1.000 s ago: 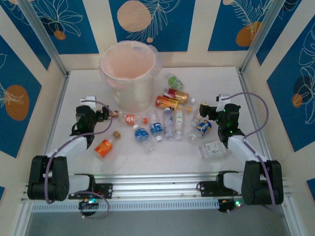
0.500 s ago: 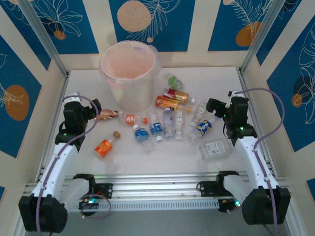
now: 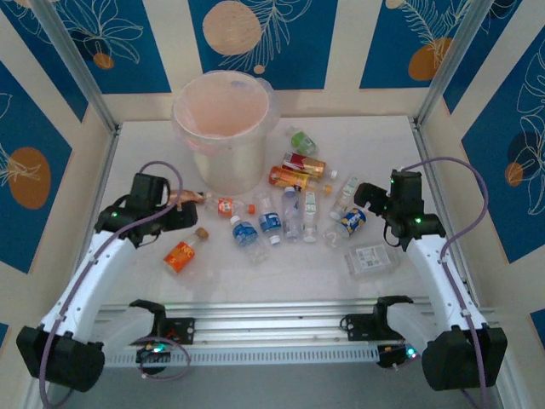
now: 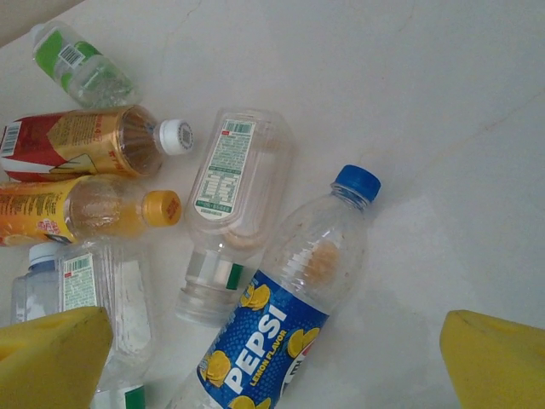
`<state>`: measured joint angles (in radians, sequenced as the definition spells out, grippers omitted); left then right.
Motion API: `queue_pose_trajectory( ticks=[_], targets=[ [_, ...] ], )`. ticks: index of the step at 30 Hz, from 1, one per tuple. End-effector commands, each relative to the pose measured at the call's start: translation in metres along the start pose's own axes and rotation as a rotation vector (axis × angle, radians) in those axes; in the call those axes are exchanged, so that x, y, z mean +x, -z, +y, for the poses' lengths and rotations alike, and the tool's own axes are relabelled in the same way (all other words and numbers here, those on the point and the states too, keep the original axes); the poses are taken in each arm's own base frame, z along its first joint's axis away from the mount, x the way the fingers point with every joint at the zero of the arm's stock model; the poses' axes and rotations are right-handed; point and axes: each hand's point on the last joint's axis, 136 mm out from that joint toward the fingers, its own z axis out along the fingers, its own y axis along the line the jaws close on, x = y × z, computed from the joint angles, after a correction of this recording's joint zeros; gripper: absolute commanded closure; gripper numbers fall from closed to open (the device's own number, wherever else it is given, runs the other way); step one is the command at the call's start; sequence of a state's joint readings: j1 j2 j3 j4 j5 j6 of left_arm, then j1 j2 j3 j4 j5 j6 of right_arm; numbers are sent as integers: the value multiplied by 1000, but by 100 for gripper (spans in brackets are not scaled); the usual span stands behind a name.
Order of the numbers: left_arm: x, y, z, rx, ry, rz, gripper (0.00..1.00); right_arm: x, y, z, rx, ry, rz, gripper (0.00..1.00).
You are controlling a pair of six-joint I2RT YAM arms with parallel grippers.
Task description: Put the plastic bottles in the bin
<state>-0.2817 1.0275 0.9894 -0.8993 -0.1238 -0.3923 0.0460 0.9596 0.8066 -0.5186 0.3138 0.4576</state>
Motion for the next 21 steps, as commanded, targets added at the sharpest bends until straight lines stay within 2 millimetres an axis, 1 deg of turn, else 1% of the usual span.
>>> queue_pose_trajectory(
  ticks=[1,4,9,12,14,17,21],
  targets=[
    [39,-8,12,-137,-63,172,1,-11,9,1,18,-16,-28,1],
    [52,-20,10,-184,-98,238,1,-14,14,2,22,-5,-34,1],
    [68,-37,7,-210,-121,333,0,-20,25,0,35,13,-68,1],
    [80,-49,15,-266,-125,378,0,-21,32,-1,36,16,-92,1],
    [80,-53,20,-300,-127,367,1,-22,37,-2,34,17,-110,1],
    [74,-57,20,-309,-135,346,0,-25,44,-3,33,24,-135,1],
    [82,-71,18,-300,-143,382,0,-28,51,-6,44,30,-156,1]
  ],
)
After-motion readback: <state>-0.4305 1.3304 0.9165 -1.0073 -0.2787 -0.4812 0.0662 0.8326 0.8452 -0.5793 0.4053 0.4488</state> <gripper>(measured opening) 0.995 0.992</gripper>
